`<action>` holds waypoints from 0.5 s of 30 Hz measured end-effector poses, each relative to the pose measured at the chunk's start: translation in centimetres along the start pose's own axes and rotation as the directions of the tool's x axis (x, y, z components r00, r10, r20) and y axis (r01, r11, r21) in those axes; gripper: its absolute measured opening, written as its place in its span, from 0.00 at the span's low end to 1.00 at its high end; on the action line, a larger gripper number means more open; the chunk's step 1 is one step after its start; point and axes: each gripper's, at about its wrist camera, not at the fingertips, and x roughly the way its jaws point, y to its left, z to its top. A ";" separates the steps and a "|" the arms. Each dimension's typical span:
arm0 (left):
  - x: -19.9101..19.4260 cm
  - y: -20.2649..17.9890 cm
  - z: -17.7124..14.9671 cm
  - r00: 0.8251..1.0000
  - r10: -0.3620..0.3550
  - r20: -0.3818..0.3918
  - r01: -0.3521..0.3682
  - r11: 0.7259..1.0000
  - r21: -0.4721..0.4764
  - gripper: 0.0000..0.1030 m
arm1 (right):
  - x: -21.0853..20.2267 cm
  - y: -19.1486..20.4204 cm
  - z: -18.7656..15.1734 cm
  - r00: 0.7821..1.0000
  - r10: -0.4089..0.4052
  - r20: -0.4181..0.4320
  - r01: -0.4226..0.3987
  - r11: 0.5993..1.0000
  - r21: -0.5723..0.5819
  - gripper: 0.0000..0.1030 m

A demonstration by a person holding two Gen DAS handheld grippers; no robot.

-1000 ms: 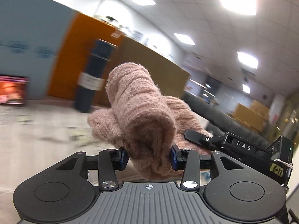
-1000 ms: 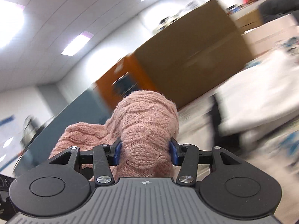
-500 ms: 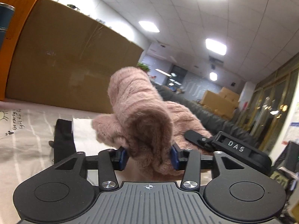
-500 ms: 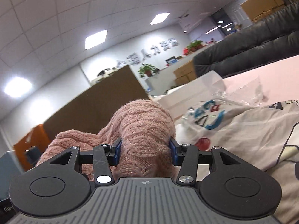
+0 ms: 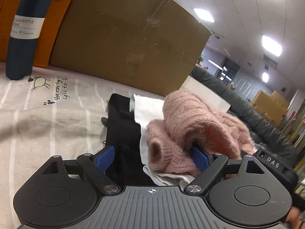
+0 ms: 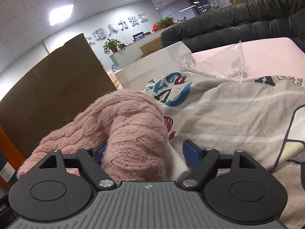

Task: Fold clothes
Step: 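Carry the bundled sweater with both grippers onto the white shirt pile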

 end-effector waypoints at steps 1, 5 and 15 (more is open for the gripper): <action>-0.5 0.0 0.1 1.000 -0.005 0.006 0.005 1.000 -0.004 0.86 | -0.3 -0.1 -0.1 1.000 0.010 0.006 -0.010 1.000 0.009 0.80; -3.3 0.4 0.6 0.998 -0.015 0.053 0.015 1.000 0.003 0.88 | -2.6 0.1 -0.6 0.996 -0.006 0.093 0.004 1.000 0.013 0.90; -12.3 2.9 2.1 0.974 -0.051 0.219 0.019 0.989 0.145 0.98 | -12.3 7.4 -4.7 0.965 -0.016 0.260 0.078 0.970 -0.229 0.97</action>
